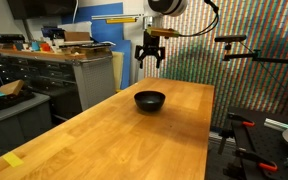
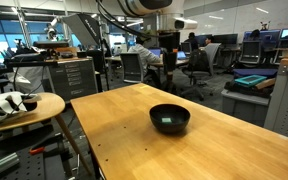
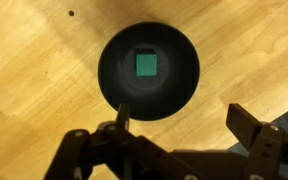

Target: Place the green block inside the black bowl

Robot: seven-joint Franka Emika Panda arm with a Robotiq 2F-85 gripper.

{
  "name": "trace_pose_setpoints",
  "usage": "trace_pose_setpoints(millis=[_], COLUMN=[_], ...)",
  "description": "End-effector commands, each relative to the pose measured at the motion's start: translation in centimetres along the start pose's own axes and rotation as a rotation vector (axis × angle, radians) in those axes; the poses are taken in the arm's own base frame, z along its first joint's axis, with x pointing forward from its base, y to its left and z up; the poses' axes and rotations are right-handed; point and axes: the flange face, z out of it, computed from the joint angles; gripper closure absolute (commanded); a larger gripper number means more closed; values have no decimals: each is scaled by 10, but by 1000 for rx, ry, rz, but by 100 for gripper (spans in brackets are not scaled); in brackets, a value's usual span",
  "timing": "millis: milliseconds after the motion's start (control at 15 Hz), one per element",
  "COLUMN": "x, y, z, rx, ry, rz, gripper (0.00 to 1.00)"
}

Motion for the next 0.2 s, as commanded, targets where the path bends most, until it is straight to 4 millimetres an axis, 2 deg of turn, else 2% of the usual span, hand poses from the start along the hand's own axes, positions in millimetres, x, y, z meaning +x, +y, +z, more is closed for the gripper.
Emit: trace_pose_setpoints(millis=[0,133], x=[0,-1], y=[0,1], z=[-1,1], rx=[-1,-3], ry=[-2,-5], rz=[-4,-8], gripper=[0,0])
